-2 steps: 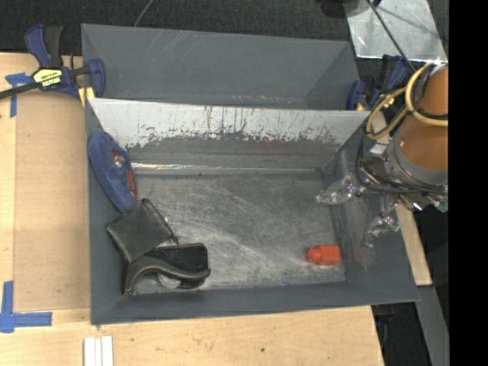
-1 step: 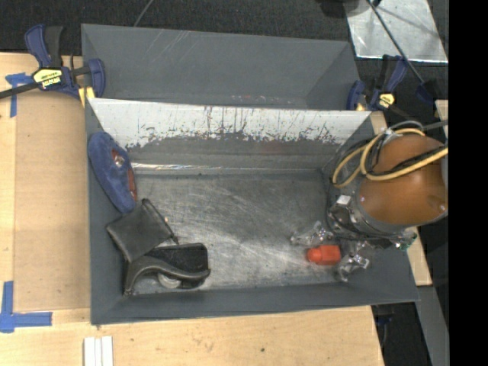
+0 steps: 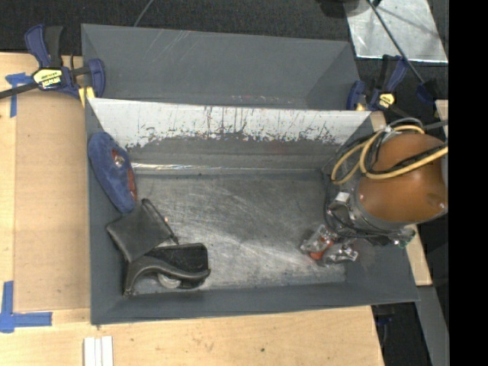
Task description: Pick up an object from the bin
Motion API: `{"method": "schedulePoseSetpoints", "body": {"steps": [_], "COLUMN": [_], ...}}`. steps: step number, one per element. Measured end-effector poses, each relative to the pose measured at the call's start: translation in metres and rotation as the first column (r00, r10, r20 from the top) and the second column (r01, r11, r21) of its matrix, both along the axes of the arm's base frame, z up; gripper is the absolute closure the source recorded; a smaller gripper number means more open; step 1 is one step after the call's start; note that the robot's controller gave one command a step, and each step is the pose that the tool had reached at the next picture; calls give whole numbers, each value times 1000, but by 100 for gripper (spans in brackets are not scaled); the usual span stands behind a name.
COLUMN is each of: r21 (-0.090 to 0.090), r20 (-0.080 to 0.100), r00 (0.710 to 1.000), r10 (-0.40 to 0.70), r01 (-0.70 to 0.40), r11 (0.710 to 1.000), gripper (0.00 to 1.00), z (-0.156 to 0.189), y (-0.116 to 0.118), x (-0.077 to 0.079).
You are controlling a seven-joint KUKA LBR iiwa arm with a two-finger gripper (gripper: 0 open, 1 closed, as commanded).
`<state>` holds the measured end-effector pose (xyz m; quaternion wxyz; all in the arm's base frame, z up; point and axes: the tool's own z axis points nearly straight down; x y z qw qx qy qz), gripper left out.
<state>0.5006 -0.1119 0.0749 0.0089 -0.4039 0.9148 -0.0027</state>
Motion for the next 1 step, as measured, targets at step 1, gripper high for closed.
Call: {"method": "schedulePoseSetpoints", "body": {"steps": [1], "r21": [-3], "r20": [-7], "r00": [1000], "r10": [3], "r01": [-4], "r11": [1000], "gripper": [100], "z": [141], "y": [16], "x": [13]}}
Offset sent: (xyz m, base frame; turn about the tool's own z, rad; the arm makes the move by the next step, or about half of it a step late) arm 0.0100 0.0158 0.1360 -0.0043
